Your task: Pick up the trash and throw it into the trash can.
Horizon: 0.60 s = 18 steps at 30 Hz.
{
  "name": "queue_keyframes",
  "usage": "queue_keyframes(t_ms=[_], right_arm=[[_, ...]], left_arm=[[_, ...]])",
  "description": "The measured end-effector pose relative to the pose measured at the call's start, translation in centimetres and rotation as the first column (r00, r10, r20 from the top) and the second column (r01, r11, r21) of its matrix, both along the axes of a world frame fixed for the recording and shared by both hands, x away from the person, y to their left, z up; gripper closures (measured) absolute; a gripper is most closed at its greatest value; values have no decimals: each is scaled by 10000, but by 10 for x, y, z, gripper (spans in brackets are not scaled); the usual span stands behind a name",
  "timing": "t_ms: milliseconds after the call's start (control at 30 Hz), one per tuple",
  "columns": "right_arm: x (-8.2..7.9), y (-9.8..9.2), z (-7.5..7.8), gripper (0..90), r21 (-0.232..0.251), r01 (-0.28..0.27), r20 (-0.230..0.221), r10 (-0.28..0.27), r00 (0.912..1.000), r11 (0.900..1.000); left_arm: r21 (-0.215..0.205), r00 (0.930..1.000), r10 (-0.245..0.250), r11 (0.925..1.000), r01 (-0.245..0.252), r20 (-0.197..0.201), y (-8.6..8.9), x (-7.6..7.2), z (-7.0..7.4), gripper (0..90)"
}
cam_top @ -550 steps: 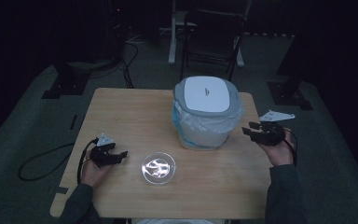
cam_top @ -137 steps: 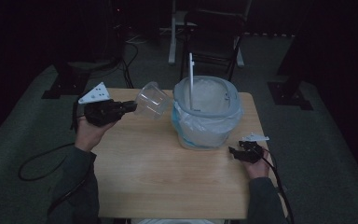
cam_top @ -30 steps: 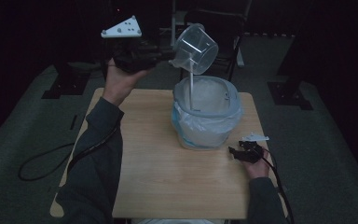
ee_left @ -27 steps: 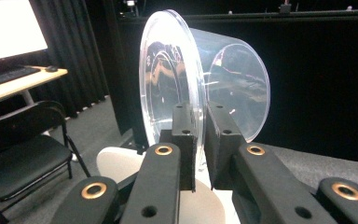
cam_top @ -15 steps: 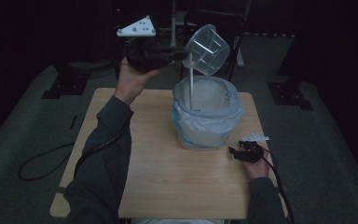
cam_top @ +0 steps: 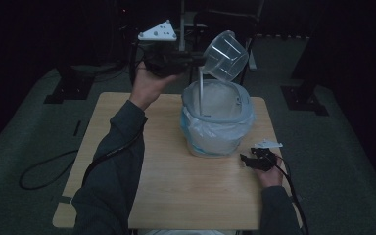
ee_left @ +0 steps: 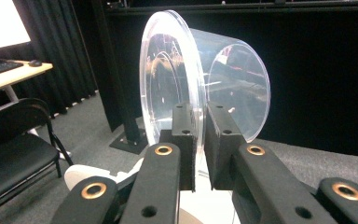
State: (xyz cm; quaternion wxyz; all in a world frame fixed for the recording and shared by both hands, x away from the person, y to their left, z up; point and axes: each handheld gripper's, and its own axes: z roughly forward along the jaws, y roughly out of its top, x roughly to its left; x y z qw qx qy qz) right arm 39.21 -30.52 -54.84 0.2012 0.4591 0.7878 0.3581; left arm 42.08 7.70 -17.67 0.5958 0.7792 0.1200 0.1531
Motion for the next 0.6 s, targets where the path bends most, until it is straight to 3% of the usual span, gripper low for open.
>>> queue_keyframes(t_ms=[600], right_arm=[[0, 0, 0, 370, -8, -26, -6, 26, 10000, 10000]], left_arm=[[323, 9998, -69, 9994, 75, -188, -16, 7, -9, 840]])
